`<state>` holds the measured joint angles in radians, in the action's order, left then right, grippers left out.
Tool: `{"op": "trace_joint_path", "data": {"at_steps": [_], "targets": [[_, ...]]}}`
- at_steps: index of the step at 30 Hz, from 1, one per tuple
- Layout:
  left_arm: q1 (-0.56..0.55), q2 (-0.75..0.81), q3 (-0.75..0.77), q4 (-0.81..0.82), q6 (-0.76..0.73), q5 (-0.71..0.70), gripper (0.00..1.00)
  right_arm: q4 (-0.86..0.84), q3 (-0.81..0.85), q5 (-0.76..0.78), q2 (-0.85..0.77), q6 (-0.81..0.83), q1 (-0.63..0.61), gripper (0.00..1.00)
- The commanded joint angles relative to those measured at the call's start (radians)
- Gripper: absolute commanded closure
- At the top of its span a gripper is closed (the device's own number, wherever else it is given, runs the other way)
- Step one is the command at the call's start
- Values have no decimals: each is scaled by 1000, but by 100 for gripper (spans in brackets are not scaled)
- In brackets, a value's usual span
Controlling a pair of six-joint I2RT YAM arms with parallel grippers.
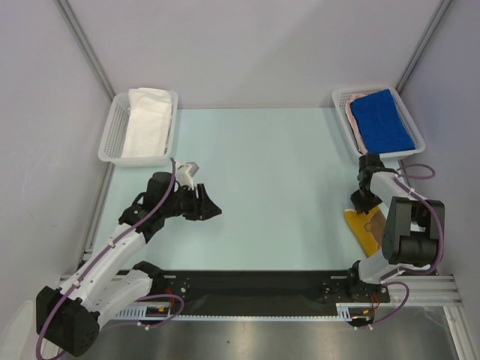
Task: Fold and stack the towels
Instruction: Neatly place the folded towel into the bin
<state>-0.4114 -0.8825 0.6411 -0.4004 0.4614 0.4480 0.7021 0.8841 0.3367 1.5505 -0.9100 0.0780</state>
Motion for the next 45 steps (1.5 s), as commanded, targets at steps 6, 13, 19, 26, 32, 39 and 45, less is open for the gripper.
{"op": "trace_joint_path", "data": {"at_steps": [6, 13, 19, 26, 32, 39, 45], "targets": [[16, 10, -3, 23, -12, -6, 49, -107, 93, -63, -81, 181, 161, 100], [17, 13, -3, 15, -10, -22, 49, -217, 190, -165, -38, 263, 247, 100], [16, 8, -3, 14, -9, -34, 50, -294, 248, -215, 6, 303, 305, 100], [16, -7, 0, 11, -10, -34, 50, -387, 297, -295, 59, 312, 361, 100], [16, -18, -1, 14, -10, -37, 50, -449, 355, -326, 88, 286, 370, 100], [16, -26, -1, 17, -12, -25, 51, -484, 492, -367, 146, 250, 370, 100], [16, -39, -3, 21, -12, -11, 51, -463, 634, -375, 259, 237, 356, 100]]}}
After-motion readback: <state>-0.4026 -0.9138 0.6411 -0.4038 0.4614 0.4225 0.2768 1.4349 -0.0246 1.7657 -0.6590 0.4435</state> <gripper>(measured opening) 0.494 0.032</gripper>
